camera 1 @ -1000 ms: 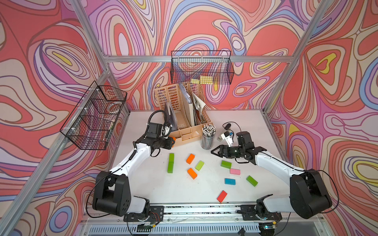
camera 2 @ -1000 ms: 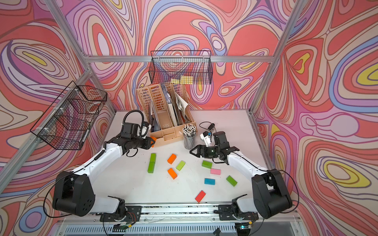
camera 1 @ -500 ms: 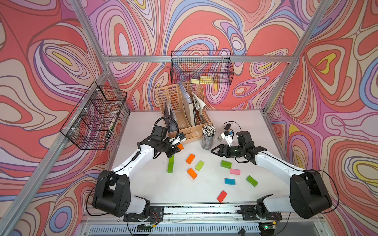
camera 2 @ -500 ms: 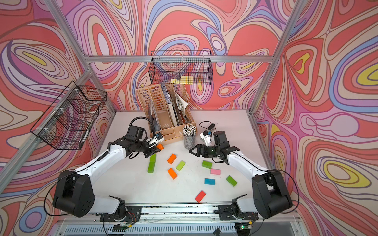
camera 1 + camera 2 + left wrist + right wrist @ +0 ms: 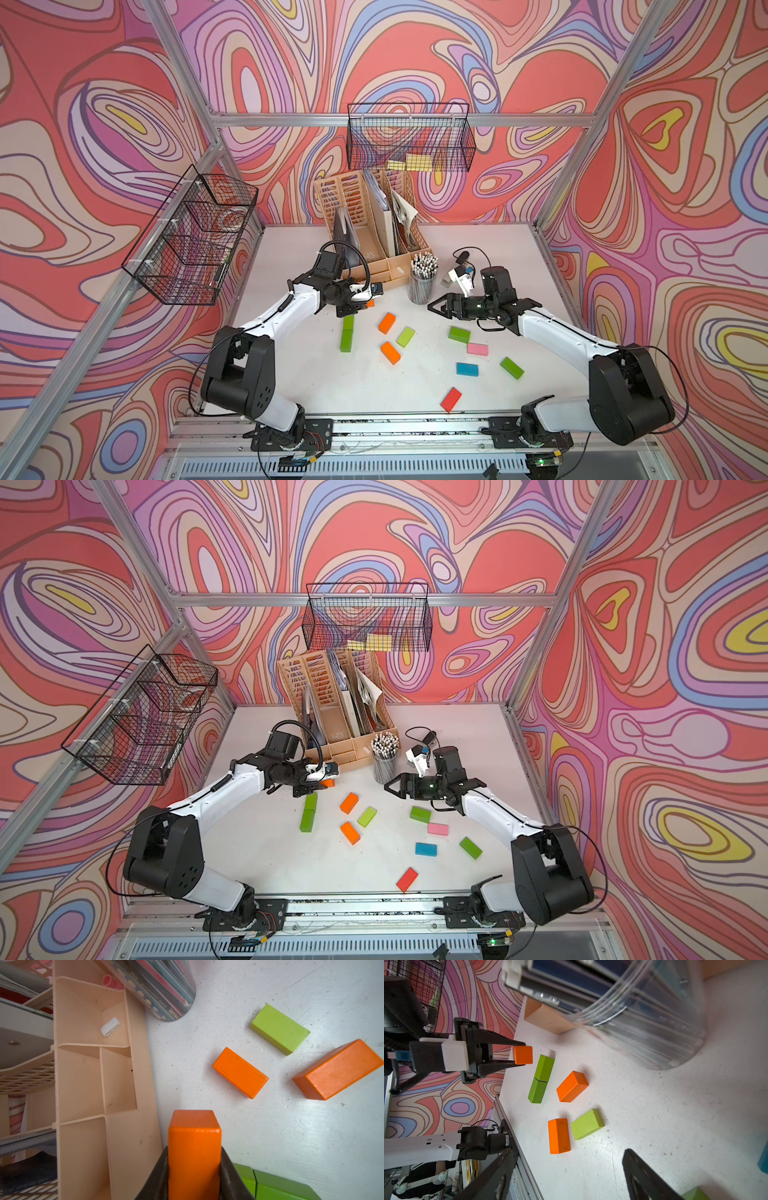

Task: Assemble the letter c with building blocks
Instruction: Assemble the building block at the center of the board.

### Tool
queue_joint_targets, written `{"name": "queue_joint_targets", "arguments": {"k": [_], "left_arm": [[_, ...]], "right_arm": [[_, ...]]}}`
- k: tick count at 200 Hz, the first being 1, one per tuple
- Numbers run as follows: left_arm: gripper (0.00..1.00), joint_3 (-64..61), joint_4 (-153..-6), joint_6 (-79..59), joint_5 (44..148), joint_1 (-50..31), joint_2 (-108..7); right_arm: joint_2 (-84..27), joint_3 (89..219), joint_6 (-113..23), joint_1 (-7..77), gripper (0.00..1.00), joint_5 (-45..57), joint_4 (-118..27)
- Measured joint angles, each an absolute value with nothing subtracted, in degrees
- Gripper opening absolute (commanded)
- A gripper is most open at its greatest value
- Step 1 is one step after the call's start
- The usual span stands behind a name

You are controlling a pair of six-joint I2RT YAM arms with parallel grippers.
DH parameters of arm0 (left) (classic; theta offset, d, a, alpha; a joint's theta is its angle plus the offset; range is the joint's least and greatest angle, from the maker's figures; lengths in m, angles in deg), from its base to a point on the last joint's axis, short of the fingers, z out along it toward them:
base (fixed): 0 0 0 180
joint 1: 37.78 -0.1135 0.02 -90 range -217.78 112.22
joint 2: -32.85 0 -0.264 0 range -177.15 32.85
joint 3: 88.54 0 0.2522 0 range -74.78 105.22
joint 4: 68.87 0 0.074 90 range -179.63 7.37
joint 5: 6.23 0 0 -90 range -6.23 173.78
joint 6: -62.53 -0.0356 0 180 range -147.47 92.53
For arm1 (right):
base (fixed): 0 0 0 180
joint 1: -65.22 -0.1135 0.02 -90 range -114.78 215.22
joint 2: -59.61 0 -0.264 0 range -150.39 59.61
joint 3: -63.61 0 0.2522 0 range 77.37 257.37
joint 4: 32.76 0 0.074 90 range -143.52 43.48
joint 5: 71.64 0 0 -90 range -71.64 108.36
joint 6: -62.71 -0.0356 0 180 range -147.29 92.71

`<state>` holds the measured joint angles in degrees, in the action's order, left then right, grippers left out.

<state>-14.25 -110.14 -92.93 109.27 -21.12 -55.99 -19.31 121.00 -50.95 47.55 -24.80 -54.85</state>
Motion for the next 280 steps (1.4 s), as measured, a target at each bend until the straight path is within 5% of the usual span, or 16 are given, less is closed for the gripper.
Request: {"name": "queue_joint_targets", "arguments": {"k": [280], "left_arm": [[0.34, -7.1, -116.2, -100.3, 98.8, -21.1, -67.7]], "right_arm": [[-19.4, 119.8, -52.0, 47.5, 0.86, -25.2, -52.5]]}}
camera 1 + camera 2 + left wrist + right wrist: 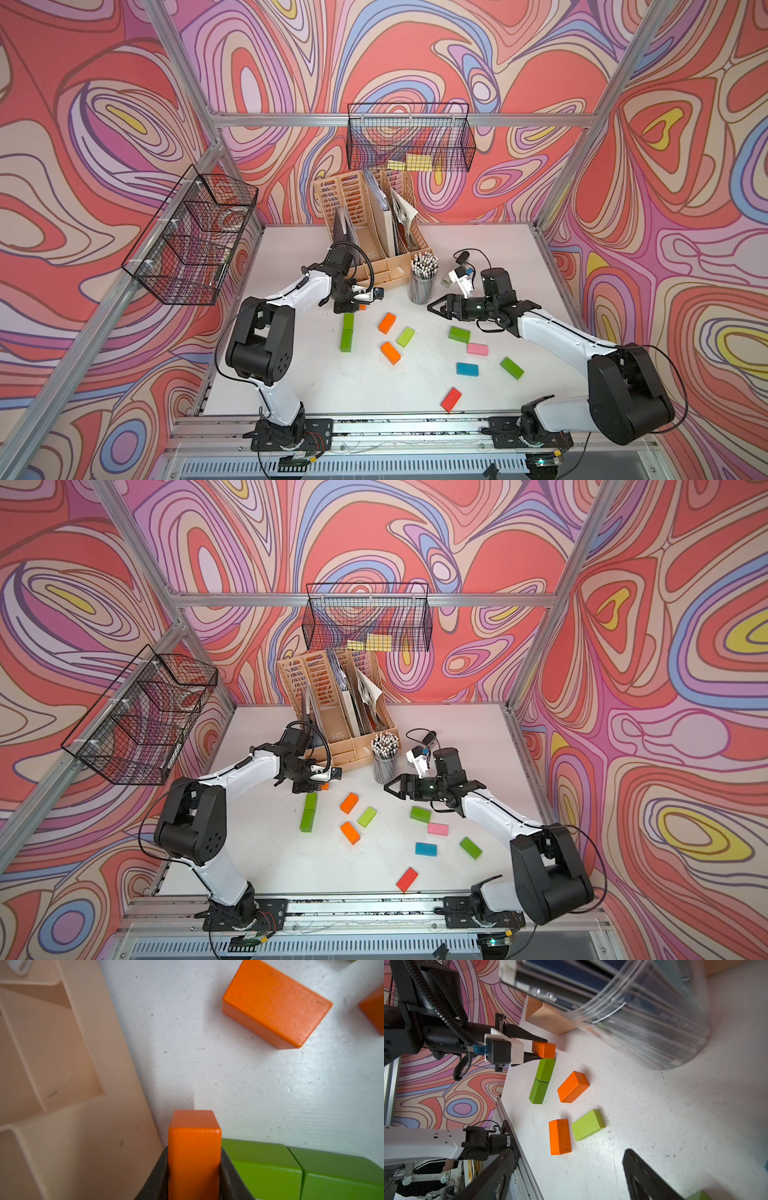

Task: Assemble the letter c with building blocks
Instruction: Assemble the building block at the center of the board.

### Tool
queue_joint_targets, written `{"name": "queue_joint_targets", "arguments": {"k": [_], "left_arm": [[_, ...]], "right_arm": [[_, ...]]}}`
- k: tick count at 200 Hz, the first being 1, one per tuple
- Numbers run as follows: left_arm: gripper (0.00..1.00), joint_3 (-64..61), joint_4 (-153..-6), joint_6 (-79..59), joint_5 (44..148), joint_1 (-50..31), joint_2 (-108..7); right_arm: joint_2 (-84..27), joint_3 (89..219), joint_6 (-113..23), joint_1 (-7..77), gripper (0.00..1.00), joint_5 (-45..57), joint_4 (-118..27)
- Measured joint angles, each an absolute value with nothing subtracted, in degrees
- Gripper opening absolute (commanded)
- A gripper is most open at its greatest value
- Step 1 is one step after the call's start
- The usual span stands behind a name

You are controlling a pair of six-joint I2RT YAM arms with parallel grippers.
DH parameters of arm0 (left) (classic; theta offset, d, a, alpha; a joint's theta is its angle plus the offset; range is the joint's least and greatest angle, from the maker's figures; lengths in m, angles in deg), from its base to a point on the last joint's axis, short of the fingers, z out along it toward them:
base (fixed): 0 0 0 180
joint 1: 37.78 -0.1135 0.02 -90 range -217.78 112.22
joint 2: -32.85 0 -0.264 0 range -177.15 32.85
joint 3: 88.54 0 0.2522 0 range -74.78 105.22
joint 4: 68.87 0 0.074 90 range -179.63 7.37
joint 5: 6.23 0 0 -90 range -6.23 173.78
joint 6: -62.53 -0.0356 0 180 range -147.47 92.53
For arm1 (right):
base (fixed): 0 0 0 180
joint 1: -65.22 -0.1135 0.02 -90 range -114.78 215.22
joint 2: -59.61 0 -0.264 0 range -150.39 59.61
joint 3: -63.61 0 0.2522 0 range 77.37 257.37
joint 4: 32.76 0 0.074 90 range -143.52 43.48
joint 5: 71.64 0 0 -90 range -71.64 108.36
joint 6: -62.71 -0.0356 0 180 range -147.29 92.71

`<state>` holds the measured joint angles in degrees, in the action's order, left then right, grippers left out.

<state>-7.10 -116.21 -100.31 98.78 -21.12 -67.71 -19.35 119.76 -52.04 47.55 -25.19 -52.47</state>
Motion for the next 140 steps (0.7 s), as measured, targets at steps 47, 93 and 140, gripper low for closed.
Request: {"name": "queue_joint_targets", "arguments": {"k": [47, 93, 140], "left_arm": [[0.34, -7.1, -116.2, -100.4, 98.1, -21.1, -69.7], [0.36, -7.1, -116.3, -100.4, 97.8, -21.1, -70.1], [0.40, -7.0, -116.2, -100.3, 97.7, -21.1, -70.3]], "right_arm": [[-19.4, 119.7, -52.0, 47.5, 0.86, -25.2, -52.5], [-19.4, 119.6, -52.0, 47.5, 0.86, -25.2, -52.5], [-19.4, 119.5, -52.0, 47.5, 0.86, -25.2, -52.5]]}}
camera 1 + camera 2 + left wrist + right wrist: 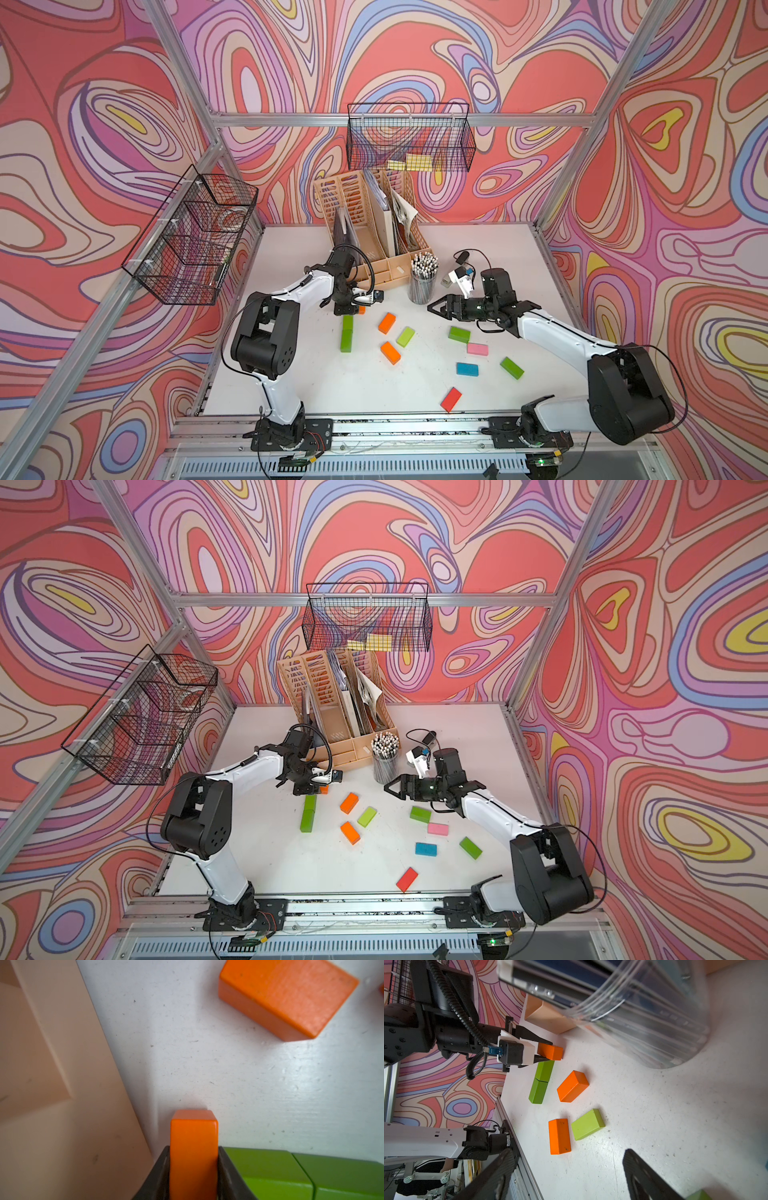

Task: Assemble the letter c with building blocks
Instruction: Assemble the building block at the center of the board.

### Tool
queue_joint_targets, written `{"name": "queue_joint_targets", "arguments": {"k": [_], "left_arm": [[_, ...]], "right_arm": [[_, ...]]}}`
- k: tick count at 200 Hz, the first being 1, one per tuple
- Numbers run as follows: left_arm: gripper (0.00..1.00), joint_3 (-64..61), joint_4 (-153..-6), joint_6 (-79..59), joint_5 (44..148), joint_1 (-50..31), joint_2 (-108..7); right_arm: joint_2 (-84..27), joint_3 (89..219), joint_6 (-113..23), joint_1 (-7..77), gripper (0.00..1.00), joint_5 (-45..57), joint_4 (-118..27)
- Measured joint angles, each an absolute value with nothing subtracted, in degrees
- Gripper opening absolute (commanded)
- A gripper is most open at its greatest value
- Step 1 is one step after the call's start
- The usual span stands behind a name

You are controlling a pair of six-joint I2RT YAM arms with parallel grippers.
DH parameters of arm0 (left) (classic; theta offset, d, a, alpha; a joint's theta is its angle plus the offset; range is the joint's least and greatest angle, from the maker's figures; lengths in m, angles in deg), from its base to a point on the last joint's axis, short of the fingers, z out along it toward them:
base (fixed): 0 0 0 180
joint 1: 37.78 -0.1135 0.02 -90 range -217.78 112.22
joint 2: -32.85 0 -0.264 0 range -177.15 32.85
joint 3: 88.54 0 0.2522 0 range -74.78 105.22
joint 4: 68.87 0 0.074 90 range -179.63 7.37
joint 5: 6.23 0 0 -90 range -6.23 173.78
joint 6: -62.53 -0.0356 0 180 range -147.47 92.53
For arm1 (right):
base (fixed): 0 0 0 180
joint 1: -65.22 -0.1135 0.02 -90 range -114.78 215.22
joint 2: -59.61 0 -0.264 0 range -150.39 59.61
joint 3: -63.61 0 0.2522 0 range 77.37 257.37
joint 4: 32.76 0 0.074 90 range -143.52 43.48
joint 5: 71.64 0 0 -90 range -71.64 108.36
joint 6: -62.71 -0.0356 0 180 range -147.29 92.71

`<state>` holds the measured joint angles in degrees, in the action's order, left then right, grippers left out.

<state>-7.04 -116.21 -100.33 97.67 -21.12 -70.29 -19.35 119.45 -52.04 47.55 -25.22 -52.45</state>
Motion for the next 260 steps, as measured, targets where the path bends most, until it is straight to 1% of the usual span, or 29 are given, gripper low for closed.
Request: {"name": "queue_joint_targets", "arguments": {"k": [29, 62, 95, 137, 148, 173, 184, 198, 211, 220, 240, 249, 260], "left_arm": [[0.43, -7.0, -116.2, -100.3, 97.7, -21.1, -70.3], [0.43, -7.0, -115.9, -100.3, 97.8, -21.1, -70.3], [0.43, -7.3, -113.9, -99.2, 100.4, -21.1, -69.9], [0.43, -12.8, -107.5, -92.0, 105.1, -21.1, -62.0], [0.41, -15.0, -105.3, -88.1, 105.9, -21.1, -58.9], [0.30, -21.5, -98.7, -76.6, 106.8, -21.1, -52.0], [0.28, -24.7, -96.1, -71.3, 106.9, -21.1, -48.9], [0.27, -28.5, -93.4, -64.6, 106.9, -21.1, -44.8], [0.29, -31.3, -91.4, -58.0, 106.1, -20.9, -41.4], [0.32, -32.8, -90.4, -53.0, 104.6, -20.9, -39.1], [0.34, -34.2, -90.0, -41.7, 99.5, -20.8, -35.9], [0.33, -33.9, -90.6, -37.2, 96.8, -20.8, -35.6], [0.30, -32.8, -93.4, -31.7, 93.7, -20.8, -36.0]], "right_arm": [[-19.4, 119.4, -52.0, 47.5, 0.86, -25.2, -52.5], [-19.4, 119.4, -52.0, 47.5, 0.86, -25.2, -52.5], [-19.4, 119.4, -52.0, 47.5, 0.86, -25.2, -52.5], [-19.2, 119.4, -52.0, 47.5, 0.86, -25.2, -52.5], [-19.2, 119.4, -52.0, 47.5, 0.86, -25.2, -52.5], [-19.2, 119.4, -52.0, 47.5, 0.86, -25.2, -52.5], [-19.2, 119.4, -52.0, 47.5, 0.86, -25.2, -52.5], [-19.2, 119.4, -52.0, 47.5, 0.86, -25.2, -52.5], [-19.2, 119.3, -52.0, 47.5, 0.86, -25.2, -52.5], [-19.2, 119.3, -52.0, 47.5, 0.86, -25.1, -52.5], [-19.2, 119.3, -52.0, 47.5, 0.86, -25.0, -52.5], [-19.2, 119.3, -52.0, 47.5, 0.86, -25.0, -52.5], [-19.1, 119.3, -52.0, 47.5, 0.86, -24.9, -52.5]]}}
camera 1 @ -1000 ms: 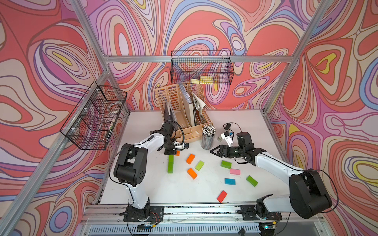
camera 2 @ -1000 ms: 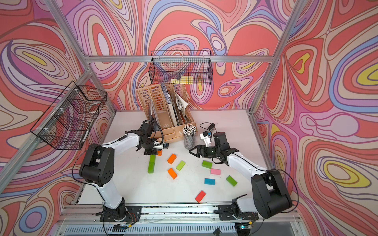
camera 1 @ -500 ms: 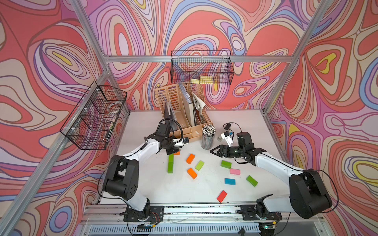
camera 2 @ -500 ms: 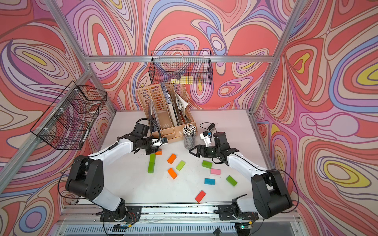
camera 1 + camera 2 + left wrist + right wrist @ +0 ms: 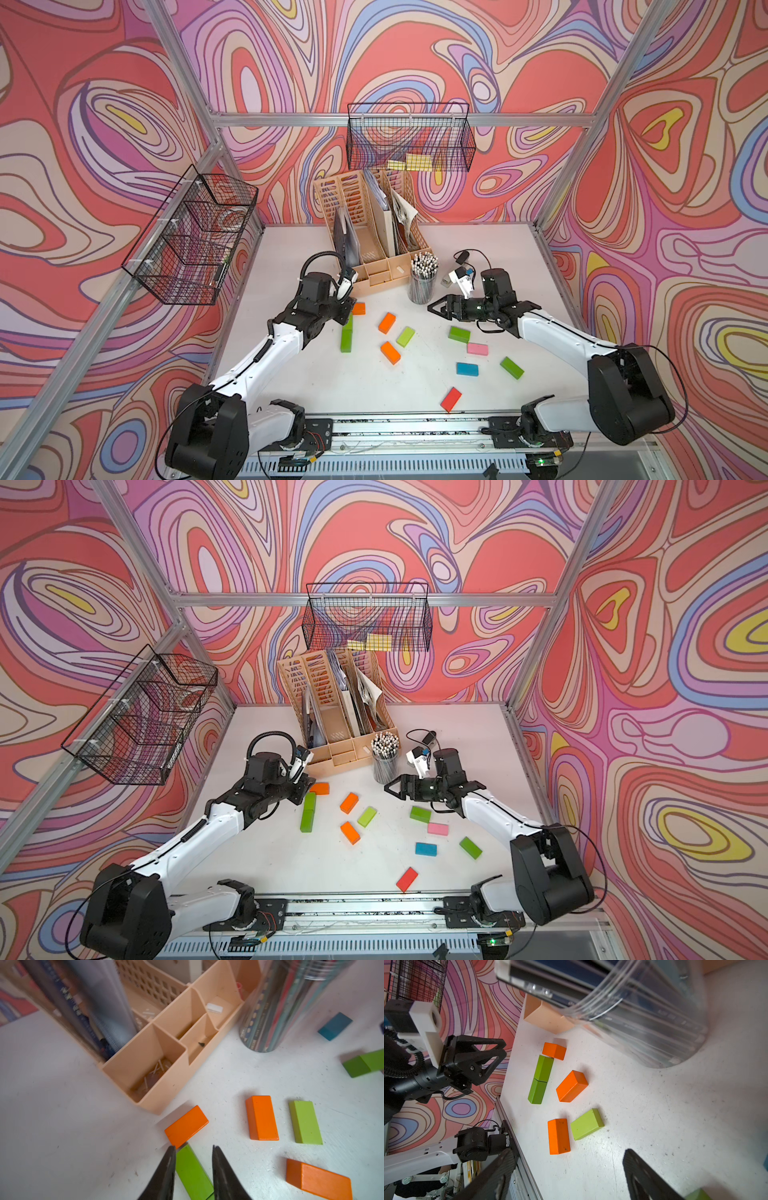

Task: Assemble the letter c with building blocks
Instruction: Assemble the building block at the center of the board, then adjust the building block at the center of the board.

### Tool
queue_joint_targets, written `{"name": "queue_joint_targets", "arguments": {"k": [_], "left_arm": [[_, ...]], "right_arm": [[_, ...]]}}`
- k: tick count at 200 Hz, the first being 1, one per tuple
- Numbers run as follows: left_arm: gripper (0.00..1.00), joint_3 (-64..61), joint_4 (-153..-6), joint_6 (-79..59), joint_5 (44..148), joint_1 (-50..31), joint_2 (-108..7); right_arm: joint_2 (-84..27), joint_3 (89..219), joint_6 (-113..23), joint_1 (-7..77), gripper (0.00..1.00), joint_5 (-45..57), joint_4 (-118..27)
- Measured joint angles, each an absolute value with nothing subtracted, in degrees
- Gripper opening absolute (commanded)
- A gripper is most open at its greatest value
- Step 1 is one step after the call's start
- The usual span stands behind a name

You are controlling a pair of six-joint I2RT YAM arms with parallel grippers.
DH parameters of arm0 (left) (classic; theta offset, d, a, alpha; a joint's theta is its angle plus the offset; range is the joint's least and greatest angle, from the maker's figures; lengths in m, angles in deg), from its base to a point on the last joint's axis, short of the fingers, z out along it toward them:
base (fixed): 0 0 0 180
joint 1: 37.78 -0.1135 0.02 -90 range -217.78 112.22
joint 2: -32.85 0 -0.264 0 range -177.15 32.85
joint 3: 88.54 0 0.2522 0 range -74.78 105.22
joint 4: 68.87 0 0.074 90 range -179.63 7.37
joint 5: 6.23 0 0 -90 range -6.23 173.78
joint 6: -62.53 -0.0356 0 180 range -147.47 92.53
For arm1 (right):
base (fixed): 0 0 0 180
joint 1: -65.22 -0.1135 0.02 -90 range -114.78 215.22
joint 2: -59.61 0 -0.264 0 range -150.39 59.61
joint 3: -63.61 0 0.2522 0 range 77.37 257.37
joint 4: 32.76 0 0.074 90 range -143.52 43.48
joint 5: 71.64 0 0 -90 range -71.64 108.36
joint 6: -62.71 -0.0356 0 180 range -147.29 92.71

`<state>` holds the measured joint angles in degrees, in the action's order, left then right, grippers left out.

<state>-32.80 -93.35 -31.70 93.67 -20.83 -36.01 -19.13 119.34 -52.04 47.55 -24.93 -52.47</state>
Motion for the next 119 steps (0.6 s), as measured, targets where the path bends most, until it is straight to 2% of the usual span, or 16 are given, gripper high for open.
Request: {"name": "queue_joint_targets", "arguments": {"k": [53, 76, 119], "left_arm": [[0.25, -27.7, -106.6, -13.5, 83.9, -20.9, -41.5], [0.18, -27.7, -110.4, -9.8, 82.1, -20.9, -42.7], [0.16, -26.8, -114.4, -6.3, 81.3, -20.9, -46.4]], "right_arm": [[-17.6, 118.5, -52.1, 47.5, 0.86, -24.9, -52.5], [-17.4, 118.4, -52.0, 47.5, 0.86, -24.9, -52.4], [-17.3, 118.2, -52.1, 47.5, 0.86, -24.9, -52.4]]}}
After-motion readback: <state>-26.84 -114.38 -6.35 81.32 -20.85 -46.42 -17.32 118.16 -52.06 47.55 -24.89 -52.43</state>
